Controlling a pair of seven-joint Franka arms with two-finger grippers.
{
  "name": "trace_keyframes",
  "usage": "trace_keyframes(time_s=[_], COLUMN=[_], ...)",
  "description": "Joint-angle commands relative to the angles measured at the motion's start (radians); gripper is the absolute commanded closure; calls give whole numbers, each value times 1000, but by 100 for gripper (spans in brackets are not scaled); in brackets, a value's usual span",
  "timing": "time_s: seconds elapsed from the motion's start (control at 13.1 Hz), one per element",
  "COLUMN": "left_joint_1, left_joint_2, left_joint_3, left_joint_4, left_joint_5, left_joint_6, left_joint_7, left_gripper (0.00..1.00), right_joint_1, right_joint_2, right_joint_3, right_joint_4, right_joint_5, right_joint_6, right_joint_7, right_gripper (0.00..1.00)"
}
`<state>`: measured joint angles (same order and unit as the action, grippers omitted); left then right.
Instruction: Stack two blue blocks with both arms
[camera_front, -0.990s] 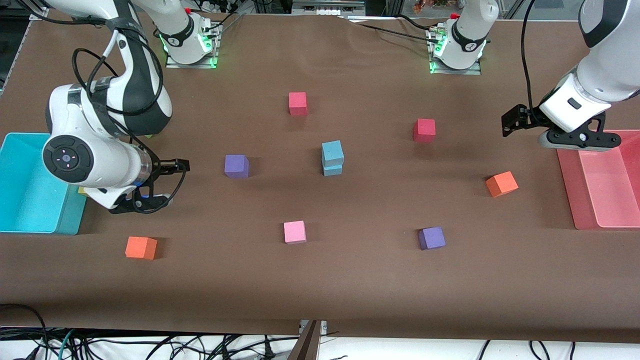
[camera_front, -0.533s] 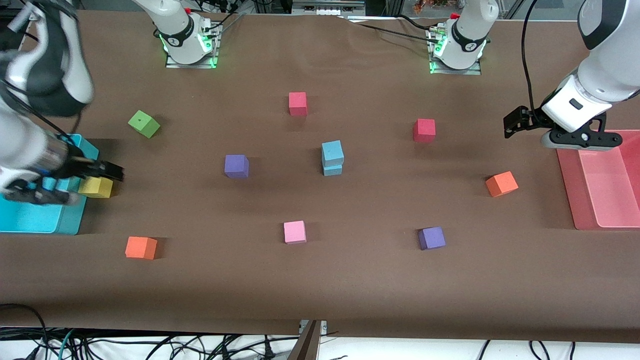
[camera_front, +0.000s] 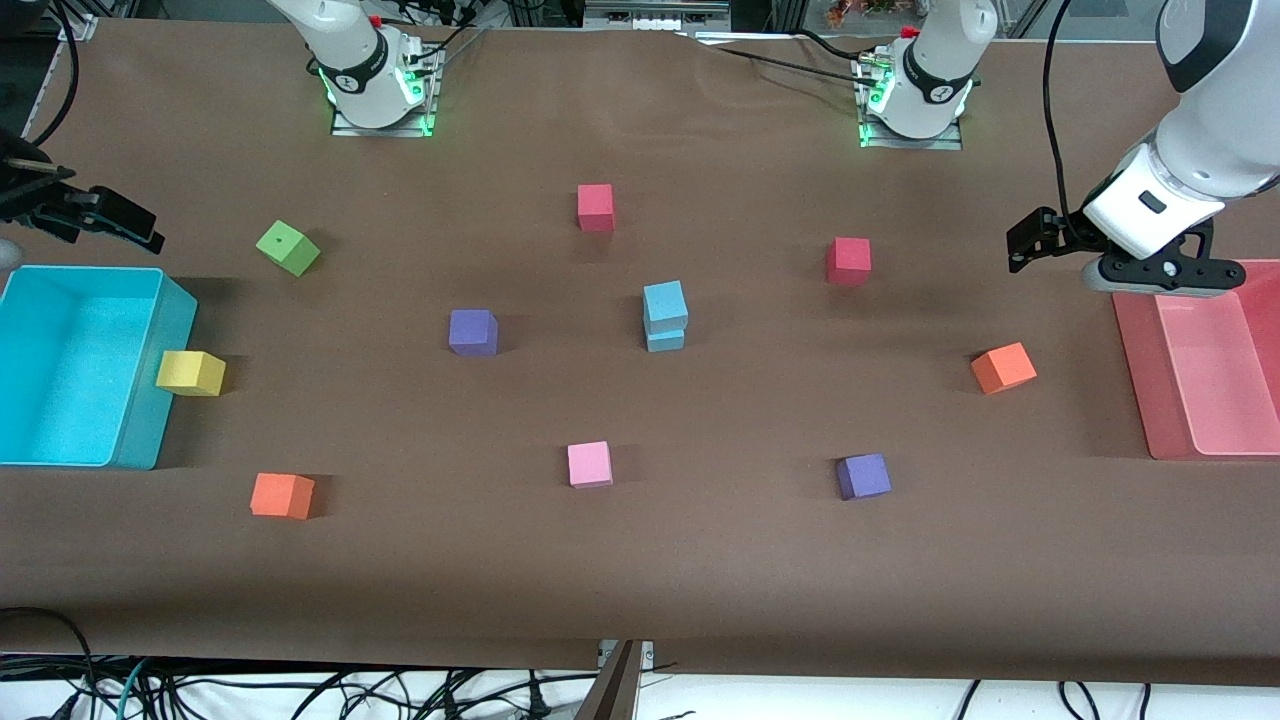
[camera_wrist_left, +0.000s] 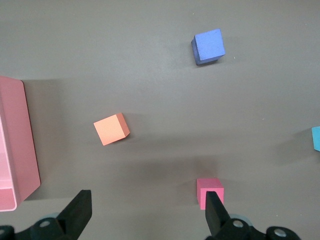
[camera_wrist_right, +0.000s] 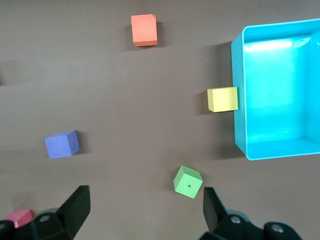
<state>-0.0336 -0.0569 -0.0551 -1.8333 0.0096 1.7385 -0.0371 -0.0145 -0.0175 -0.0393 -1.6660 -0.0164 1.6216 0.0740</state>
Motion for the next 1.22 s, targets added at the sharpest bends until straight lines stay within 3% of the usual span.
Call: trace_keyframes(time_s=[0.0, 1.14], left_joint_1=[-11, 12], left_joint_2=[18, 46], left_joint_3=[-3, 0], left_joint_4=[112, 169], left_joint_5=[18, 7], left_joint_6=[-121, -148], left_joint_7=[-42, -46], left_gripper=[0, 0], right_joint_1=[-36, -25], right_joint_2=[11, 36], right_joint_3=[33, 30], right_joint_4=[-24, -20], right_joint_5=[-8, -5], right_joint_6=[84, 77], right_joint_7=[-46, -56], right_gripper=[0, 0])
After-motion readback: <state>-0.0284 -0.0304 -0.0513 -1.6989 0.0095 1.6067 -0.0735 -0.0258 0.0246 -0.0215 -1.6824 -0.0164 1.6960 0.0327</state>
